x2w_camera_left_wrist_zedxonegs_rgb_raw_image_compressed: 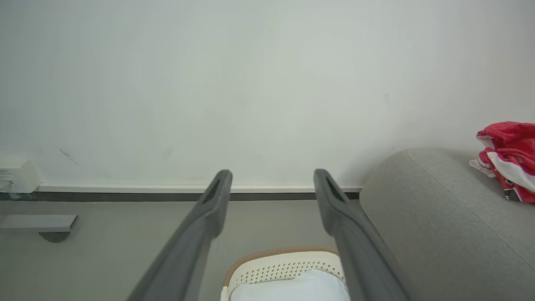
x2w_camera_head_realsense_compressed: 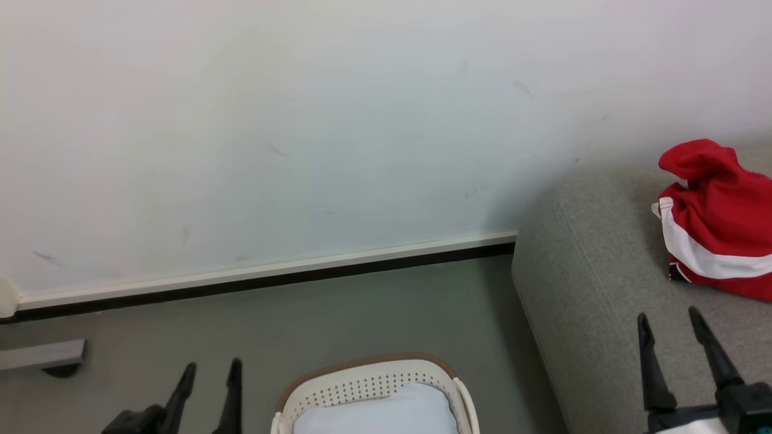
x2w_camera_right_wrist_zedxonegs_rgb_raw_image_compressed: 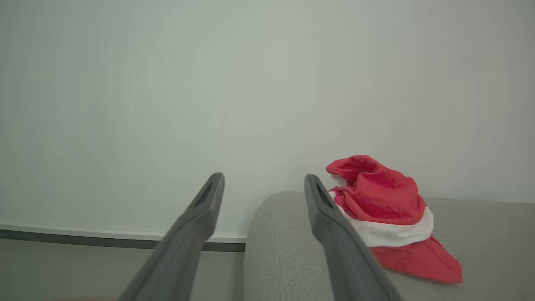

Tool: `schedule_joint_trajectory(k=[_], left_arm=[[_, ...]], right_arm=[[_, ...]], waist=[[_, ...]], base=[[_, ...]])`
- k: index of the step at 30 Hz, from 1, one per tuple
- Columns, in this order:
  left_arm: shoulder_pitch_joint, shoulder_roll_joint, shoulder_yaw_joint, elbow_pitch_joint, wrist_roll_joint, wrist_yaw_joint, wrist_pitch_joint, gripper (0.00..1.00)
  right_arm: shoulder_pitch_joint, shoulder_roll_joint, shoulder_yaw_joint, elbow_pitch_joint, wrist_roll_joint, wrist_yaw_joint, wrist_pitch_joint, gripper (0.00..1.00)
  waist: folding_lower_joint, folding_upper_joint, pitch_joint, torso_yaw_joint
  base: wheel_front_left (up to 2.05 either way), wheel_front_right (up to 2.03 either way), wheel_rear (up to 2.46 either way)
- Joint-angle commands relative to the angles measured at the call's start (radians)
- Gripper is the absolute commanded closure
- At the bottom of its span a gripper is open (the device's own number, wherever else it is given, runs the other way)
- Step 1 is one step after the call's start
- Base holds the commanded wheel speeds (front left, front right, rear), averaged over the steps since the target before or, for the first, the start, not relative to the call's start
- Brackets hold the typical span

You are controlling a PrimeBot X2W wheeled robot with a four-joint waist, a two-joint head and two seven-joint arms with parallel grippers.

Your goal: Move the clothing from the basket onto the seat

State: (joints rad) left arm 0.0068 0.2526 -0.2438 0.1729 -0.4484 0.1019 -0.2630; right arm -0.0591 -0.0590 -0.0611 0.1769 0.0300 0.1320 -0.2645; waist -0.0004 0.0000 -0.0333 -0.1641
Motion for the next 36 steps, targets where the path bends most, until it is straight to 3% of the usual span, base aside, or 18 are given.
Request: schedule_joint_trajectory(k=[1, 14, 25, 36], left_arm=[[0.029, -0.010, 0.023, -0.002, 0.019, -0.005, -0.002, 0.00], [0.092, -0.111, 0.186, 0.038, 0.164, -0.100, -0.001, 0.00], [0.067, -0.157, 0.243, 0.081, 0.237, -0.160, -0.001, 0.00], [0.052, -0.178, 0.267, 0.090, 0.269, -0.187, -0.001, 0.00]], right_arm=[[0.025, 0.004, 0.011, -0.007, 0.005, -0.003, 0.000, 0.00], [0.109, 0.008, 0.065, 0.046, 0.081, -0.003, 0.000, 0.00], [0.087, 0.008, 0.084, 0.090, 0.116, -0.003, 0.000, 0.00], [0.082, 0.008, 0.090, 0.093, 0.117, -0.003, 0.000, 0.00]], waist=[[0.0004, 0.0000, -0.011, 0.010], [0.0004, 0.0000, -0.033, 0.056], [0.0004, 0.0000, -0.032, 0.071], [0.0004, 0.0000, -0.026, 0.072]], base=[[0.00, 0.00, 0.00], [0.00, 0.00, 0.00], [0.00, 0.00, 0.00], [0.00, 0.00, 0.00]])
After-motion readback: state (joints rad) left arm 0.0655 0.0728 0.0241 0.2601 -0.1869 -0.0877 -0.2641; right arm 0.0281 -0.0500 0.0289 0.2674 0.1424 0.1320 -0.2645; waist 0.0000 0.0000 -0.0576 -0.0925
